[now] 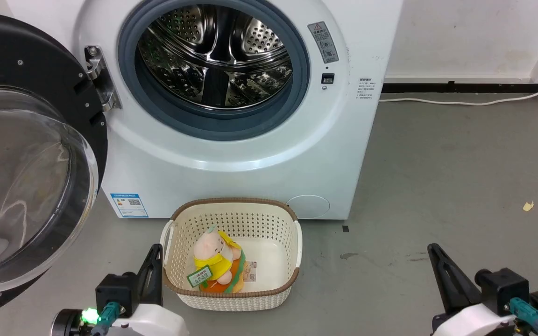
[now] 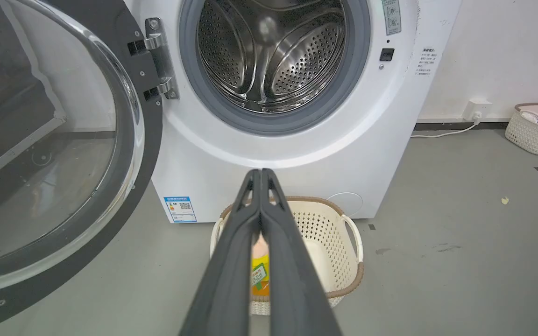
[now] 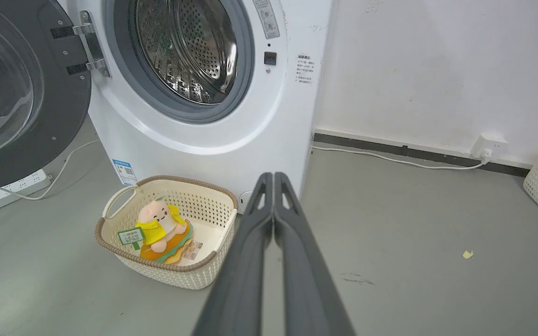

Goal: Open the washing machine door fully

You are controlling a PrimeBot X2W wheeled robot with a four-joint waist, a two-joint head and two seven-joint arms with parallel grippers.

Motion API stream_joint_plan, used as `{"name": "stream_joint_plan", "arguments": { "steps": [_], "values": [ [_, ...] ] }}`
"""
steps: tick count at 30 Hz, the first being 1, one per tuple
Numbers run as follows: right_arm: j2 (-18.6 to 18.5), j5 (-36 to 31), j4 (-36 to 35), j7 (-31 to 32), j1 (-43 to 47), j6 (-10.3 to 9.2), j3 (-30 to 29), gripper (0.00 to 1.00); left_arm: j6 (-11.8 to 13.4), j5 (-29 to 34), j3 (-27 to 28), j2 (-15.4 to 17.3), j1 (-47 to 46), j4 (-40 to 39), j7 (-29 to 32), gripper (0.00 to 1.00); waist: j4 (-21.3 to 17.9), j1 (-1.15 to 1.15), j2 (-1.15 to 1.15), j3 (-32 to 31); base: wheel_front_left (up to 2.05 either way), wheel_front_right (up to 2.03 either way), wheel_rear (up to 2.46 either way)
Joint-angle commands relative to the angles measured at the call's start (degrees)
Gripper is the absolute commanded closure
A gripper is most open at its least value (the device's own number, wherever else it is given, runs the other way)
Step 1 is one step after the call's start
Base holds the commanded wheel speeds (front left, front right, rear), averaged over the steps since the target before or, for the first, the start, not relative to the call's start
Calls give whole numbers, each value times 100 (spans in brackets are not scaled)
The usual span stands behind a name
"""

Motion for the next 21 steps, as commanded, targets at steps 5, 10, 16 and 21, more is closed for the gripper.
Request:
{"name": "stream_joint_plan", "arguments": {
  "steps": [5, 10, 16, 21],
  "values": [
    [25, -45, -52, 77, -153, 4, 29, 100, 0, 104, 39, 5, -112, -77, 89, 100, 4, 0, 0, 17, 0, 0, 0],
    [27, -65, -65, 159, -198, 4, 43, 100, -1, 159, 77, 5, -137, -136, 171, 100, 10, 0, 0, 38, 0, 0, 0],
    [28, -83, -76, 230, -236, 4, 56, 100, -1, 206, 110, 6, -159, -186, 241, 100, 14, 0, 0, 56, 0, 0, 0],
    [29, -96, -85, 285, -266, 5, 65, 100, -1, 243, 136, 6, -177, -226, 296, 100, 18, 0, 0, 70, 0, 0, 0]
  ]
}}
